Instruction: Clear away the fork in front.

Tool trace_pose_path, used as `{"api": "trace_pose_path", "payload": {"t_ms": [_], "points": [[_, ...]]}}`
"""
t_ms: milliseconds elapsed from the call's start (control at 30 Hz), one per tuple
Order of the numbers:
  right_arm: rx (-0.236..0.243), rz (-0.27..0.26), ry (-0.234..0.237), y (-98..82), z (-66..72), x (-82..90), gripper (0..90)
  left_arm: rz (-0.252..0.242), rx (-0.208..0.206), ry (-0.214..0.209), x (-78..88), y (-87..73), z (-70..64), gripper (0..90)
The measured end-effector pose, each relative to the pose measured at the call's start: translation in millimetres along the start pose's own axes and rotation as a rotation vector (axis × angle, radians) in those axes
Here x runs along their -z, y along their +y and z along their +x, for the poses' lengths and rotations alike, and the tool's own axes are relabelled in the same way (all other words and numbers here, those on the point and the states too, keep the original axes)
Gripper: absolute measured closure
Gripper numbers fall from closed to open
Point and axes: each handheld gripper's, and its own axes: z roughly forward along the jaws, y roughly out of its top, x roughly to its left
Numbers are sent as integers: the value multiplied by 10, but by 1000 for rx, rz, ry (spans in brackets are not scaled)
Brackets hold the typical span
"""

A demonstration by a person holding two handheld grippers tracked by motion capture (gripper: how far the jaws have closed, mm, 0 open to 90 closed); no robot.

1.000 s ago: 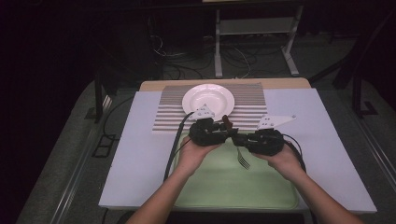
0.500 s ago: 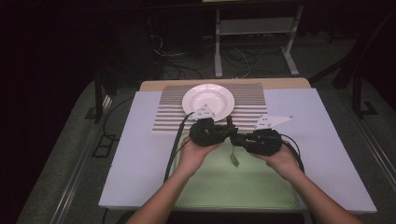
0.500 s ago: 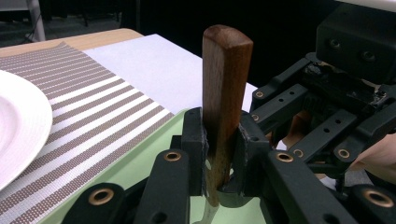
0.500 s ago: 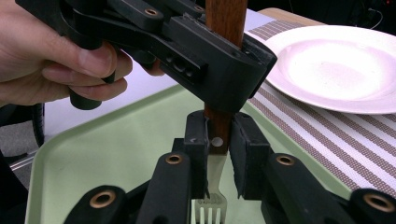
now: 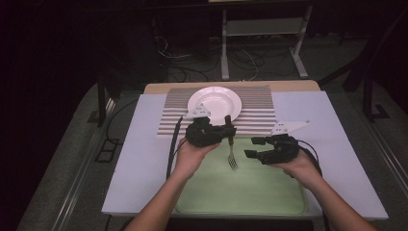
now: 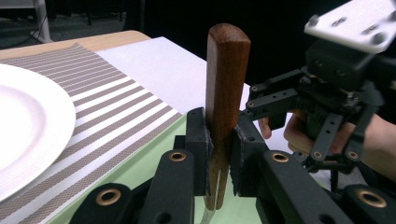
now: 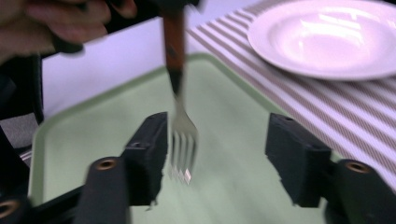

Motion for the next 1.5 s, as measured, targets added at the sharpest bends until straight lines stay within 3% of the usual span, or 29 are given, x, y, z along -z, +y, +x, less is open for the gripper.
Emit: {"api": "trace_pose_path", "payload": {"t_ms": [233,400,667,900,1200,1500], "points": [[-3,3,-116,-246,-130,198,150,3,4,-5,175,-6,71,797],[9,-7,-190,-465,-190,357,111,7,6,-10,336,-55,124,797],[-31,1,-218,-734,-259,519,67,4,17,-8,578,-126,196,799],[-49,-42,-260,-910,-294,655,55,9,18,-5,809,-161,210,799],[-50,-42,-279,-927,-322,661,54,40,50,-65,969,-270,111,799],[-36,-27,-286,-933,-325,637,55,63,83,-71,952,-430,139,798]]}}
